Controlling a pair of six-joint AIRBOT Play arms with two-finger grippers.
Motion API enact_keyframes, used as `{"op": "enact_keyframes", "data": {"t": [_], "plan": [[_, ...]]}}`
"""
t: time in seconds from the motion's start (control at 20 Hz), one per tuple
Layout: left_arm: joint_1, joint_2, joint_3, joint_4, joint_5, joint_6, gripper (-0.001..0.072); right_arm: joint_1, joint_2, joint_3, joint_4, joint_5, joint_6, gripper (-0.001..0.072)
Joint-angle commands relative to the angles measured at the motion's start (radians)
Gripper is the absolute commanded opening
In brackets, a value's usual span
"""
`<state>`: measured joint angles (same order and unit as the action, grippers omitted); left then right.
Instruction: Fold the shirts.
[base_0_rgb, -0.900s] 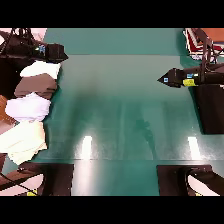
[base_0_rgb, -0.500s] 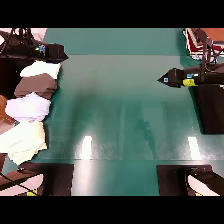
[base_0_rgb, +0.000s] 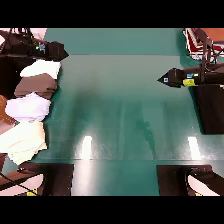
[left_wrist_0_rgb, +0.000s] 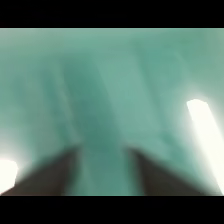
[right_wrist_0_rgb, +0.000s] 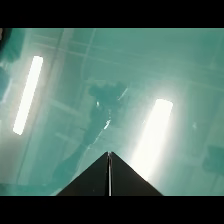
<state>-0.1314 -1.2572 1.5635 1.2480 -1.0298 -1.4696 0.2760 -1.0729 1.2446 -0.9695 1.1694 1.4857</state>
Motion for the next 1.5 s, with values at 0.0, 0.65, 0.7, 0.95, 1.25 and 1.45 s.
{"op": "enact_keyframes", "data": {"t": [0.0,0.65,0.7,0.95,1.25,1.45], "plan": [[0.0,-0.019,0.0,0.3,0.138,-0.006,0.0666,0.0,0.0,0.001,0.0,0.001,0.0,0.002],[0.255,-0.479,0.009,0.484,0.355,-0.171,0.0666,0.0,0.0,0.001,0.002,0.003,0.0,0.002],[0.255,-0.493,0.012,0.485,0.389,-0.168,0.0666,0.001,0.0,0.001,0.002,0.004,0.0,0.002],[0.255,-0.559,0.066,0.487,0.424,-0.168,0.0666,0.001,0.0,0.001,0.002,0.012,0.0,0.002],[0.255,-0.562,0.148,0.487,0.322,-0.173,0.0033,0.0,0.0,0.001,0.002,0.015,0.001,0.002],[0.251,-0.474,0.37,0.483,0.199,-0.173,0.0025,0.0,0.0,0.022,0.008,0.019,0.0,0.002]]}}
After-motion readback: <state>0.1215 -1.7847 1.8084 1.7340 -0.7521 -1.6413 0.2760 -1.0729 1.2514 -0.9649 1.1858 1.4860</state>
